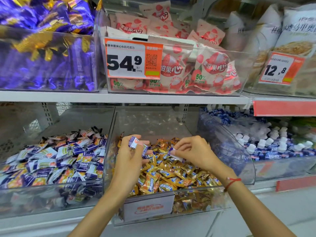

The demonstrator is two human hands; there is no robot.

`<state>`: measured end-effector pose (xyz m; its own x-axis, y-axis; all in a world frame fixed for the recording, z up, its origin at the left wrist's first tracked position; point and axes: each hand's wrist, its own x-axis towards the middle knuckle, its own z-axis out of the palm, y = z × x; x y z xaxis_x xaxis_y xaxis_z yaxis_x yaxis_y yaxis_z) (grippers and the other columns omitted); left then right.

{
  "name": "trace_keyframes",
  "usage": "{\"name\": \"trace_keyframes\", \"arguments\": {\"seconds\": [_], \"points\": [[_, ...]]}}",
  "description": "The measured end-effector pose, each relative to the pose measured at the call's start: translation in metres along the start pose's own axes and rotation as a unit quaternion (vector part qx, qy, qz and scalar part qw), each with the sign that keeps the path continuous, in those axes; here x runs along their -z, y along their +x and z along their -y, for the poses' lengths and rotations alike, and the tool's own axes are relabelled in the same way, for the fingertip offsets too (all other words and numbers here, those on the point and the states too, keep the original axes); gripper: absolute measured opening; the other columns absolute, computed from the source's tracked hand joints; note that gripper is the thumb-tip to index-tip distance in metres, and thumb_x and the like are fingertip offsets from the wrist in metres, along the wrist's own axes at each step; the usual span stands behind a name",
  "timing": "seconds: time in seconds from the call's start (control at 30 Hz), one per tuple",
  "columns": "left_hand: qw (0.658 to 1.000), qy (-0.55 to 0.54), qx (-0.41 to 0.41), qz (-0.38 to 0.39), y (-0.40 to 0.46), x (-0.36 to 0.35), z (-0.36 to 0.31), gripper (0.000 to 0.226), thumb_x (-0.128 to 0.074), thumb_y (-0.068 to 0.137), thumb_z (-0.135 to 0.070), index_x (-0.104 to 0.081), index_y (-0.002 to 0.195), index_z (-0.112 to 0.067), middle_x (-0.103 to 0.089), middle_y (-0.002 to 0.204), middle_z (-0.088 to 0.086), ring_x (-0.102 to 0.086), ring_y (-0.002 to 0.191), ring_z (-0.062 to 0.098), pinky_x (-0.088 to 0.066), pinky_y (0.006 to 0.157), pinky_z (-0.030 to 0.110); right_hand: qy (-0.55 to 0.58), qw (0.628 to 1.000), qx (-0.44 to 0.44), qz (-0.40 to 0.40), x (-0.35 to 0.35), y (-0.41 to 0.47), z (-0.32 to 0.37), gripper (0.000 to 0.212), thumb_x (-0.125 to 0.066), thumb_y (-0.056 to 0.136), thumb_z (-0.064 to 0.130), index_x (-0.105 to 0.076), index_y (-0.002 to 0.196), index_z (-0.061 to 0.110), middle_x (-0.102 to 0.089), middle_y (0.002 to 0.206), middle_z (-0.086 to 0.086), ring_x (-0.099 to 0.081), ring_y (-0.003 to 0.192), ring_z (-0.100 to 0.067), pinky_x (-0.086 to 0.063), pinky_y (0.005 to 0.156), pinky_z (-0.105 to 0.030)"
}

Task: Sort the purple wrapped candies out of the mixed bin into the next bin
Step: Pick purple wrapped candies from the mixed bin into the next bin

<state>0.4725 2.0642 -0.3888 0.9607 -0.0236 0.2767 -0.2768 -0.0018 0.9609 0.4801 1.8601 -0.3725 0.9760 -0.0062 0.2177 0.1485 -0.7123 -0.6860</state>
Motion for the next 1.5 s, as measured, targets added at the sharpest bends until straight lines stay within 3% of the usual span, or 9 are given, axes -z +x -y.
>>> {"name": "trace_keyframes", "arguments": {"seconds": [0.2, 0.47, 0.67, 0.8, 1.0, 1.13, 1.23, 1.37, 1.5], "points": [[0.999, 0.008, -0.009, 0.036, 0.001, 0.0, 0.002, 0.016, -0.038, 0.103, -0.021, -0.05, 0.108, -0.031, -0.065, 0.109, -0.005, -0.068, 0.088, 0.001, -0.057, 0.074, 0.022, 0.325, 0.943, -0.073, 0.015, -0.005, -0.009, 0.04, 0.016, -0.077, 0.079, 0.018, -0.076, 0.095, 0.015, -0.076, 0.083, -0.006, -0.067, 0.067, -0.008, -0.05, 0.059, -0.012], [1.0, -0.02, -0.022, 0.005, -0.002, -0.006, -0.011, 0.015, -0.039, 0.099, -0.032, -0.046, 0.113, -0.034, -0.061, 0.107, -0.004, -0.065, 0.088, -0.002, -0.056, 0.066, 0.021, 0.305, 0.952, 0.006, 0.014, -0.039, -0.011, 0.07, 0.016, -0.077, 0.079, 0.013, -0.076, 0.095, 0.013, -0.076, 0.087, -0.002, -0.073, 0.084, -0.014, -0.057, 0.077, -0.023], [0.99, 0.066, -0.12, 0.016, -0.013, 0.004, -0.037, 0.02, -0.042, 0.099, -0.032, -0.047, 0.117, -0.038, -0.06, 0.103, -0.029, -0.066, 0.078, 0.008, -0.057, 0.074, 0.035, 0.317, 0.947, 0.0, 0.05, 0.0, -0.007, 0.062, 0.016, -0.063, 0.091, 0.011, -0.072, 0.101, 0.019, -0.075, 0.087, -0.004, -0.069, 0.075, -0.011, -0.056, 0.075, -0.023], [0.983, 0.105, -0.149, 0.004, -0.017, 0.039, -0.053, 0.02, -0.039, 0.091, -0.046, -0.045, 0.11, -0.048, -0.063, 0.102, -0.024, -0.066, 0.076, 0.018, -0.055, 0.071, 0.045, 0.17, 0.985, -0.026, 0.016, -0.009, 0.013, 0.047, 0.018, -0.057, 0.095, 0.009, -0.071, 0.099, 0.02, -0.074, 0.083, 0.001, -0.067, 0.074, -0.007, -0.053, 0.067, -0.015], [0.97, 0.208, -0.121, -0.041, -0.01, 0.08, -0.04, 0.013, -0.036, 0.094, -0.05, -0.04, 0.106, -0.053, -0.063, 0.074, -0.001, -0.04, 0.042, 0.007, -0.042, 0.053, 0.046, -0.187, 0.961, 0.035, 0.2, -0.067, 0.039, 0.035, 0.039, -0.041, 0.101, 0.016, -0.048, 0.14, 0.018, -0.056, 0.135, -0.006, -0.06, 0.106, -0.013, -0.049, 0.09, -0.028], [0.961, 0.246, -0.127, -0.002, -0.014, 0.091, -0.042, 0.016, -0.036, 0.088, -0.06, -0.042, 0.102, -0.054, -0.059, 0.066, 0.008, -0.045, 0.046, 0.015, -0.036, 0.049, 0.033, -0.238, 0.964, 0.033, 0.111, -0.066, 0.027, 0.029, 0.027, -0.059, 0.094, 0.019, -0.068, 0.119, 0.025, -0.065, 0.124, 0.007, -0.062, 0.106, -0.014, -0.049, 0.088, -0.026], [0.958, 0.251, -0.136, 0.03, -0.016, 0.092, -0.044, 0.023, -0.039, 0.084, -0.061, -0.048, 0.099, -0.047, -0.061, 0.063, 0.0, -0.042, 0.043, 0.007, -0.029, 0.044, 0.019, -0.146, 0.988, 0.025, 0.055, -0.045, 0.02, 0.028, 0.02, -0.075, 0.082, 0.018, -0.075, 0.1, 0.028, -0.071, 0.104, 0.014, -0.062, 0.08, 0.002, -0.046, 0.07, -0.007], [0.963, 0.239, -0.122, 0.037, -0.011, 0.088, -0.039, 0.034, -0.041, 0.083, -0.061, -0.051, 0.111, -0.045, -0.063, 0.058, -0.01, -0.049, 0.045, -0.001, -0.03, 0.047, 0.017, 0.198, 0.98, 0.01, 0.001, -0.026, 0.008, 0.063, 0.021, -0.081, 0.073, 0.011, -0.075, 0.09, 0.022, -0.076, 0.089, 0.005, -0.071, 0.079, -0.006, -0.051, 0.068, -0.013], [0.973, 0.195, -0.103, 0.063, -0.009, 0.076, -0.033, 0.035, -0.043, 0.088, -0.068, -0.048, 0.118, -0.052, -0.067, 0.069, -0.011, -0.068, 0.068, 0.005, -0.052, 0.066, 0.044, 0.328, 0.942, 0.063, 0.029, -0.037, -0.006, 0.106, 0.021, -0.077, 0.072, 0.007, -0.074, 0.092, 0.016, -0.076, 0.086, 0.001, -0.073, 0.082, -0.012, -0.053, 0.072, -0.016]]}}
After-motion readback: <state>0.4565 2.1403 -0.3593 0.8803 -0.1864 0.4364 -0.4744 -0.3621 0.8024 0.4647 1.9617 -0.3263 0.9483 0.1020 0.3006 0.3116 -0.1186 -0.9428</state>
